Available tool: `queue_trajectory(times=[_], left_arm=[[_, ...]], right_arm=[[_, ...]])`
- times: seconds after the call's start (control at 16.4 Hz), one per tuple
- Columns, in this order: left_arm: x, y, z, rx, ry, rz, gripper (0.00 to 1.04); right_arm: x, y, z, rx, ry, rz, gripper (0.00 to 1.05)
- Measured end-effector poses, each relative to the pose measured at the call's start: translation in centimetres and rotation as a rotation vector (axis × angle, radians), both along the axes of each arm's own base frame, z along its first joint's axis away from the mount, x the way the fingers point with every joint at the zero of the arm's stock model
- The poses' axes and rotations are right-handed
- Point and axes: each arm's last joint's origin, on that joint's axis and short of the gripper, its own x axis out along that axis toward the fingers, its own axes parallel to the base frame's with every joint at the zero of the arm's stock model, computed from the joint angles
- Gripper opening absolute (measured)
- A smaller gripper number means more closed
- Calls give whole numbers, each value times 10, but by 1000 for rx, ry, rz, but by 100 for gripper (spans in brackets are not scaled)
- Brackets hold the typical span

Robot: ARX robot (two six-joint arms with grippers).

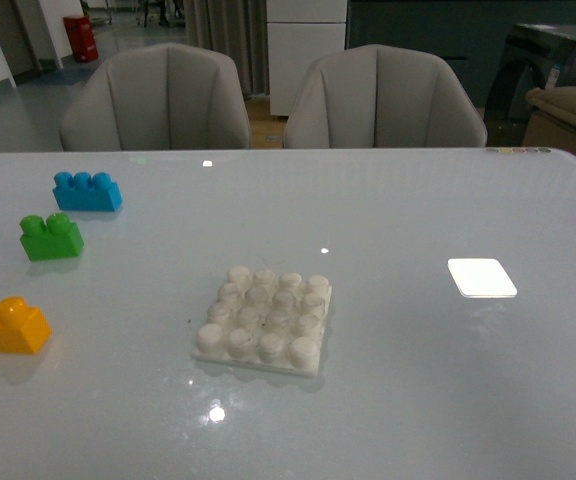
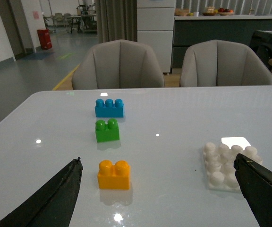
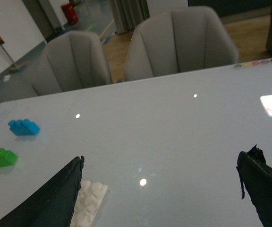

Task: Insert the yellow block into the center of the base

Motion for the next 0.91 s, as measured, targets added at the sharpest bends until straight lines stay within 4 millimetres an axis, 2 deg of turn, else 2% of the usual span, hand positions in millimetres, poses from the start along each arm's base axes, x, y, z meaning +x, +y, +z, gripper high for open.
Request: queue_trajectory(times=[0.12, 0.18, 0.24, 0.36, 0.55, 0.61, 0.67, 0.91], left_arm=[[0, 0, 0, 0, 0, 0, 98], [0, 0, 0, 0, 0, 0, 98], [0, 0, 0, 0, 0, 0, 98], [0, 0, 0, 0, 0, 0, 98], [0, 0, 0, 0, 0, 0, 98], [0, 0, 0, 0, 0, 0, 98], [0, 0, 0, 0, -1, 0, 98], [0, 0, 0, 0, 0, 0, 98]], right_arm=[[-52, -27, 7, -10, -56, -51, 98], [-70, -36, 12, -30, -113, -90, 97], [-92, -42, 14, -114, -184, -178, 85], [-130, -43, -17, -184, -156, -197, 59], [-165, -31, -41, -207, -166, -197, 22], [-171, -24, -44, -216, -216, -181, 9], [-171, -18, -46, -221, -219, -186, 2], [-170, -12, -58, -221, -213, -183, 2]])
